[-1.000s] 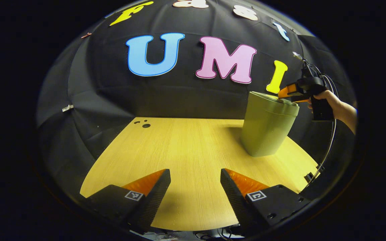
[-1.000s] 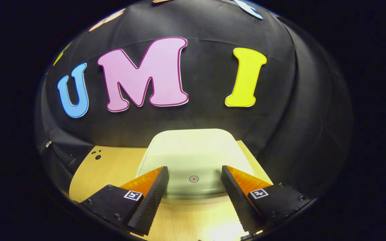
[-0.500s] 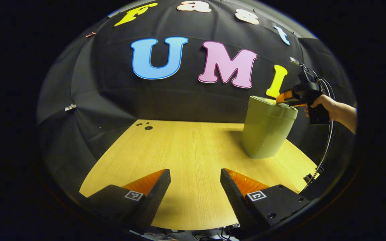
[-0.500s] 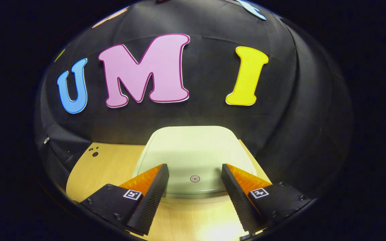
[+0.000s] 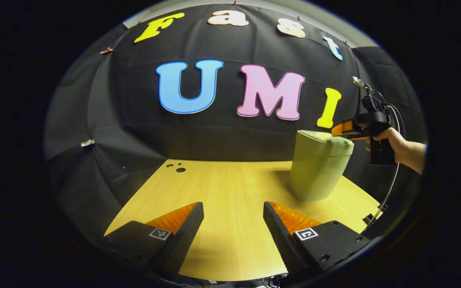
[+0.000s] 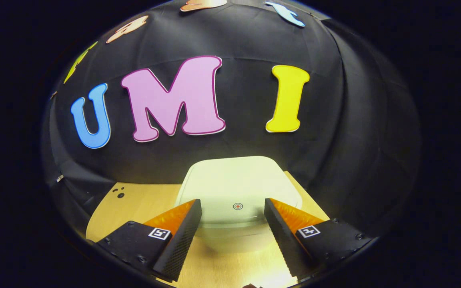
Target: Press the lid of the desktop garbage bin to open it, pick up the crumpled paper on the desktop and throw it into the bin, then pick up the pop can on the desktop and drop it into the bin, and finally close the garbage bin lid.
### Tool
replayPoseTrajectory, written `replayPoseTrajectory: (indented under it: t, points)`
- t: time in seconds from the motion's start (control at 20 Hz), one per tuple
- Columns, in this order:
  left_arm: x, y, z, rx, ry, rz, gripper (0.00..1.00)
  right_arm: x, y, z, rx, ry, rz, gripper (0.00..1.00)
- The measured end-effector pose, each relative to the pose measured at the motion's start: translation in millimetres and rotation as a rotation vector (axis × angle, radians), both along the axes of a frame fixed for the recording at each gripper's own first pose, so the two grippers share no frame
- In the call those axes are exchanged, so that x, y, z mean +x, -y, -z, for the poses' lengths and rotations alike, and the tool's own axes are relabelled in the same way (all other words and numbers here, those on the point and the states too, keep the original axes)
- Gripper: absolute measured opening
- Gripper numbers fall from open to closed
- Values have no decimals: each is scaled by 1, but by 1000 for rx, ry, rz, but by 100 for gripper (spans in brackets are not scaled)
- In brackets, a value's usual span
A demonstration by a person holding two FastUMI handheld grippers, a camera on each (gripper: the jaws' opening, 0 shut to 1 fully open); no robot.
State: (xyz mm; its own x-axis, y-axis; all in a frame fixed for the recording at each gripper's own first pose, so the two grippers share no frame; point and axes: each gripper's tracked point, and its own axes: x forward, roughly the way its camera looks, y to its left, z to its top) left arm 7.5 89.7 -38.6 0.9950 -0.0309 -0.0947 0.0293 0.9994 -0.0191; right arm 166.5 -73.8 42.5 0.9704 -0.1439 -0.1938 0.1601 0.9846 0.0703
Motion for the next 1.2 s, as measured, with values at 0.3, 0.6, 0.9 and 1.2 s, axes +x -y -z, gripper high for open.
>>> replayPoseTrajectory:
  t: [0.3, 0.6, 0.9, 1.2]
  points:
    - [-19, 1, -30, -68, 41, -32, 96, -69, -23, -41, -38, 176, -21, 99]
    - [-35, -10, -32, -17, 66, -78, 96, -124, -56, -27, -7, 198, -68, 99]
    - [-45, 3, -27, -11, 75, -41, 96, -150, -73, 6, -20, 160, -88, 99]
    - [-43, 21, -25, -15, 64, -4, 96, -156, -83, 27, -27, 102, -126, 99]
